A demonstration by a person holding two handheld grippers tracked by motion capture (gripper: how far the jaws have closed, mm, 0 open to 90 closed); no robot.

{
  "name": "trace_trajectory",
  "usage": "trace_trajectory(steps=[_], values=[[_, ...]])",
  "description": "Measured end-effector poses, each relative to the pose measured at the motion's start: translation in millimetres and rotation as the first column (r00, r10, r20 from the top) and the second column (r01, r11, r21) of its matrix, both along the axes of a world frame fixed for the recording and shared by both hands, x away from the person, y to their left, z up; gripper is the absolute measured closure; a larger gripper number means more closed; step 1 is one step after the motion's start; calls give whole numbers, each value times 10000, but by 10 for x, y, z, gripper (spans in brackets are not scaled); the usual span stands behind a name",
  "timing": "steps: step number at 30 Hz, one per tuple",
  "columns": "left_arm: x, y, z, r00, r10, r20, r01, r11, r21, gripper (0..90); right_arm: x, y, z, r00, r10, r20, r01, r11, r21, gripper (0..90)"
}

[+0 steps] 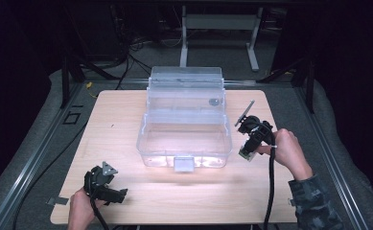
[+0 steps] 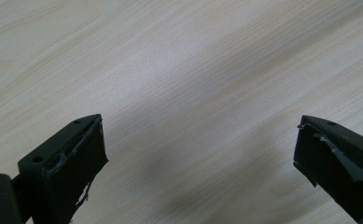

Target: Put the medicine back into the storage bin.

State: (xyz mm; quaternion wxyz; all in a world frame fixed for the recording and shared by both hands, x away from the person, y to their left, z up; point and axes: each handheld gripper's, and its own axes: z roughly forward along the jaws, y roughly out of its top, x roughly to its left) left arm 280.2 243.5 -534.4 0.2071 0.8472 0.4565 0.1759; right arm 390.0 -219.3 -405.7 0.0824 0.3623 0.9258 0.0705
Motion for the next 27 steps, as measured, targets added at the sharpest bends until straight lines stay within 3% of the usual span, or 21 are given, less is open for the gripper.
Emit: trace_trajectory(steps=[10, 12, 14, 15, 20, 21, 25, 26, 27], values=[[-1, 11, -4, 9998, 119, 182, -120, 9999, 51, 0, 113, 30, 114, 9999, -59, -156, 54, 9995, -320, 462], [0, 11, -6, 9998, 83, 182, -85, 9999, 79, 0, 125, 33, 121, 10000, -90, -10, 90, 9998, -179, 462], [0, 9, -8, 9998, 86, 185, -87, 9999, 98, 0, 143, 38, 163, 9999, -49, -122, 44, 9992, -394, 462], [1, 9, -10, 9998, 91, 193, -92, 9999, 101, 0, 145, 39, 160, 10000, -64, 46, 65, 9997, -244, 462], [-3, 11, -4, 9995, 160, 271, -162, 9998, 81, 0, 172, 55, 192, 10000, -79, 23, 79, 9999, -142, 462], [-2, 19, 3, 9993, 160, 323, -163, 9998, 89, 0, 193, 70, 218, 10000, -89, 4, 89, 9995, -319, 462], [-2, 20, 5, 9991, 196, 366, -199, 9998, 81, 0, 230, 100, 255, 9999, 3, 100, 0, 9997, -262, 462], [1, 18, 0, 9991, 190, 374, -194, 9997, 112, 0, 231, 121, 277, 9998, -45, 212, 55, 9987, -510, 462], [2, 18, -2, 9992, 186, 352, -191, 9997, 135, 0, 245, 118, 267, 9999, 62, 130, -61, 10000, -53, 463]])
